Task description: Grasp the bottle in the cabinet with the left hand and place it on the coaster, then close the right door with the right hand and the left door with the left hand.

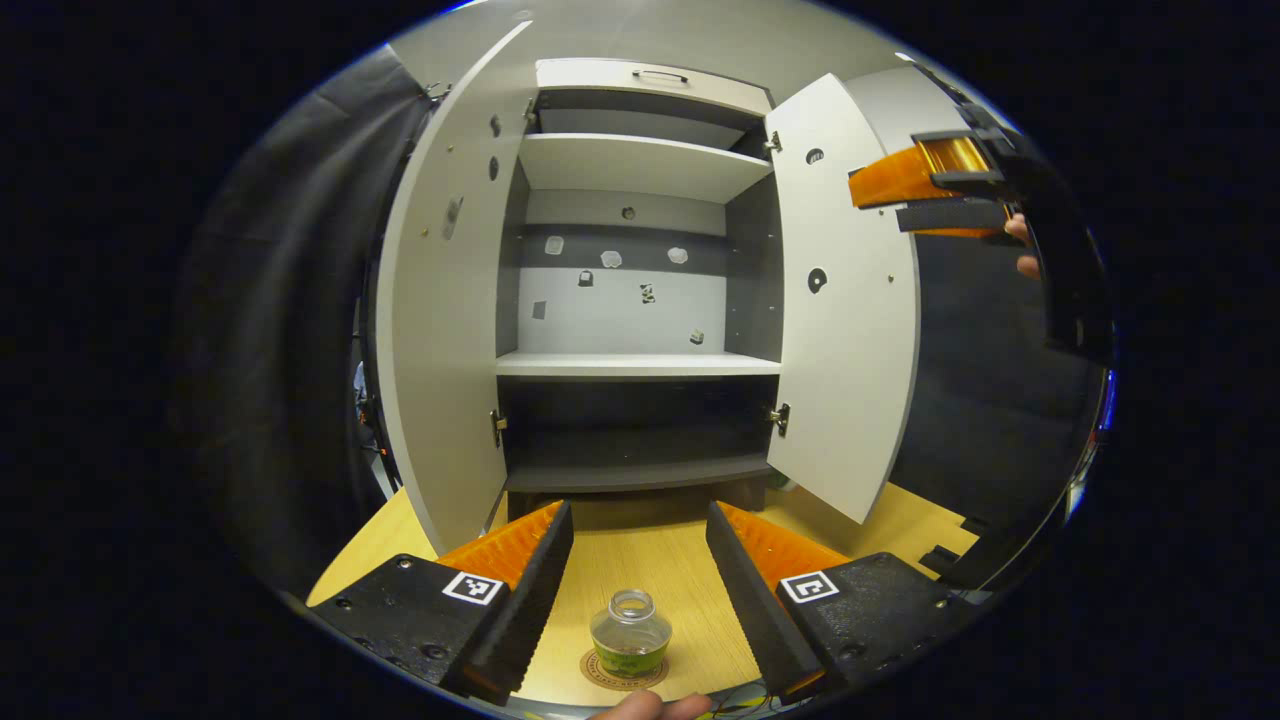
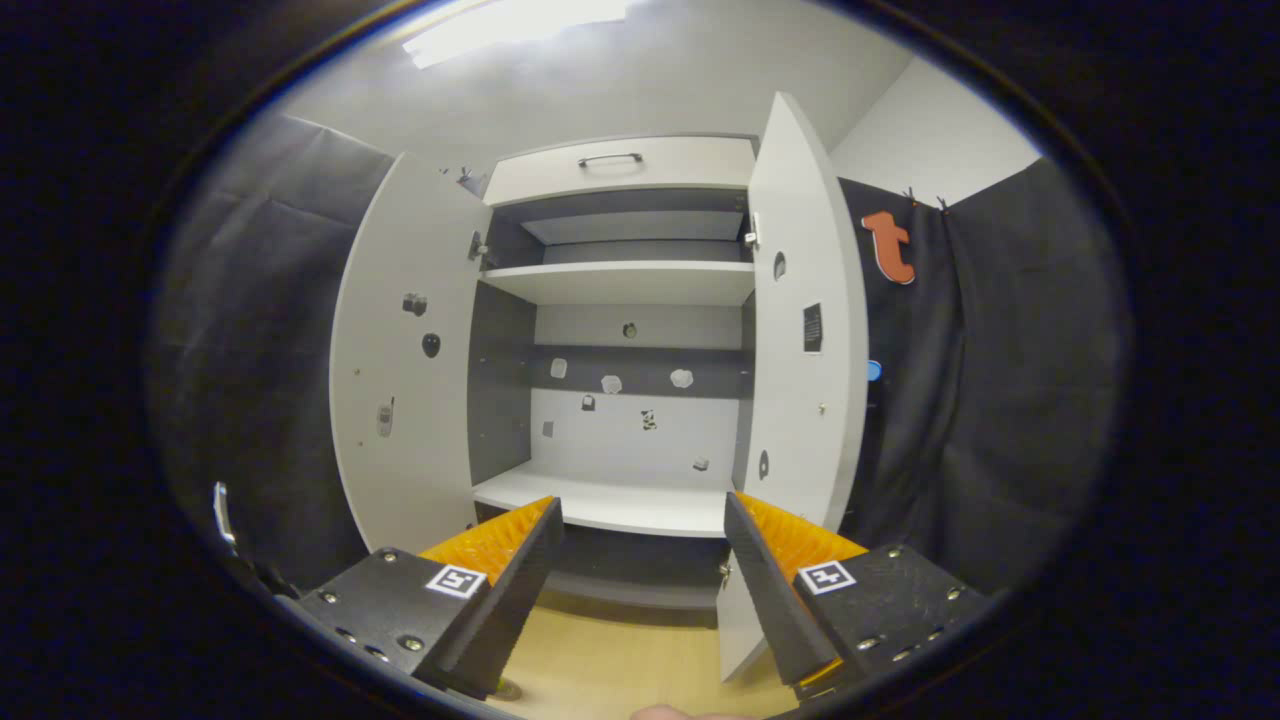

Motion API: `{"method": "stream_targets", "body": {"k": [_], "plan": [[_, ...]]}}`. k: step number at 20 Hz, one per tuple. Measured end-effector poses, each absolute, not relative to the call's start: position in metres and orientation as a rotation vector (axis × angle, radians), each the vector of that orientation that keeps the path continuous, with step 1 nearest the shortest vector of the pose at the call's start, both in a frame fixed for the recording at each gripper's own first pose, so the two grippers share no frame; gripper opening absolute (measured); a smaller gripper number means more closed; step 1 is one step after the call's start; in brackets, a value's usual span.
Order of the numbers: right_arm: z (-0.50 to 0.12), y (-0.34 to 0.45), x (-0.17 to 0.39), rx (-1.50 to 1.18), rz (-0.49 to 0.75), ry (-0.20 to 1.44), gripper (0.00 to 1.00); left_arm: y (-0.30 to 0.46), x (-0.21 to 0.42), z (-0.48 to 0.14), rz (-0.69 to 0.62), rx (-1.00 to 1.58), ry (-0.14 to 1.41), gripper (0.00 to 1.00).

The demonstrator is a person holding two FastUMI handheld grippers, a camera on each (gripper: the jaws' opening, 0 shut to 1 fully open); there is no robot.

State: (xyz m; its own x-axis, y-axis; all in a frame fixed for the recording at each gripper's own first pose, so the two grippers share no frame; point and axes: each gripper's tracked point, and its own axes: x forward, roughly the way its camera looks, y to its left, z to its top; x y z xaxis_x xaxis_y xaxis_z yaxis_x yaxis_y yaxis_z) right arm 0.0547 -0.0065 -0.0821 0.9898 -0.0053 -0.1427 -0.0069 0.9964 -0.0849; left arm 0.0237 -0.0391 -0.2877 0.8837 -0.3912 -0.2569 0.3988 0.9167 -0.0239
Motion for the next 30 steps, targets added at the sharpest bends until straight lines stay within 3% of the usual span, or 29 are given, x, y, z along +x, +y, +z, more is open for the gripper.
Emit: {"method": "stream_targets", "body": {"k": [7, 18, 24, 30], "plan": [[-0.061, -0.125, 0.044, -0.103, -0.169, 0.117, 0.97, -0.056, 0.022, -0.202, -0.458, -0.026, 0.316, 0.85], [-0.050, -0.306, 0.058, -0.184, -0.349, 0.120, 0.96, 0.005, 0.072, -0.076, -0.269, -0.020, 0.101, 0.87], [-0.061, -0.350, 0.110, -0.174, -0.358, 0.136, 0.98, 0.058, 0.056, -0.044, -0.176, 0.044, 0.026, 0.89], [-0.082, -0.343, 0.154, -0.152, -0.272, 0.185, 0.98, 0.102, 0.015, -0.031, -0.104, 0.072, 0.006, 0.89]]}}
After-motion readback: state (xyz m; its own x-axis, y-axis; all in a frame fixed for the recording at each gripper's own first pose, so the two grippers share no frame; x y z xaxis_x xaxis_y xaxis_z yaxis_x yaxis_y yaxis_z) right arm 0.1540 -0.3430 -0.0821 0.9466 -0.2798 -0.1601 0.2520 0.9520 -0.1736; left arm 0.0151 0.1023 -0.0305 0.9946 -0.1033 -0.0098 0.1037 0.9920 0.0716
